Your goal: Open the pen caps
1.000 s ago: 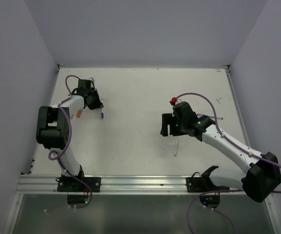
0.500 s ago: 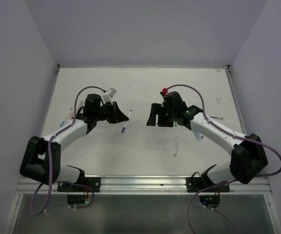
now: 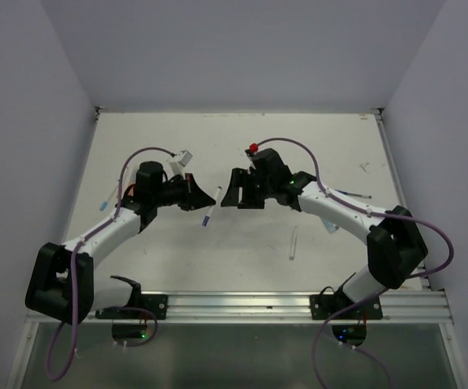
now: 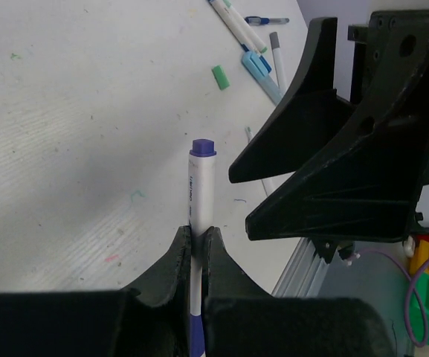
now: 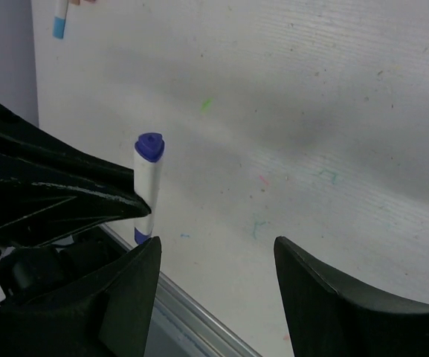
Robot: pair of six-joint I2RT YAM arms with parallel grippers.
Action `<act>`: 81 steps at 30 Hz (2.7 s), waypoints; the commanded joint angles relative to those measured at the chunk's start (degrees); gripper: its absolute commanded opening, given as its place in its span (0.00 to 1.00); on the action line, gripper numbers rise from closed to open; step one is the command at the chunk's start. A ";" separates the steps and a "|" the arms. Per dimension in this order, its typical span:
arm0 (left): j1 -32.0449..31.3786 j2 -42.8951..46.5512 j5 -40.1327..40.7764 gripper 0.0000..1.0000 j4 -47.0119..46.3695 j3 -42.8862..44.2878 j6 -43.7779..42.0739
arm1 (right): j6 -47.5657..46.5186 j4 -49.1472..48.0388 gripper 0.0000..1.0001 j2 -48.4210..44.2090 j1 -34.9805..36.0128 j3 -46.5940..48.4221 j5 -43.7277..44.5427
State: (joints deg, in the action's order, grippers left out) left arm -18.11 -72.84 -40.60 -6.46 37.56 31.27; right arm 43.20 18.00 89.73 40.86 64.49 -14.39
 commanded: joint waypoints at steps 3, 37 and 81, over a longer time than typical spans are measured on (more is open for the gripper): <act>-0.35 1.82 -6.24 0.00 -1.98 -0.82 -2.70 | -6.62 1.76 0.66 -0.53 0.09 4.76 -4.76; -1.23 9.74 19.33 0.00 -4.72 2.33 33.85 | -25.57 -8.00 0.61 -12.74 5.01 -4.37 6.29; -1.93 8.58 -2.38 0.00 4.00 -0.82 17.42 | -2.44 0.21 0.62 -5.45 2.03 8.90 4.48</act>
State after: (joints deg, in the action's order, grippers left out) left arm -19.66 -66.98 -41.95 4.49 37.71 48.77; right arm 31.68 21.26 81.82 43.92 71.33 -0.30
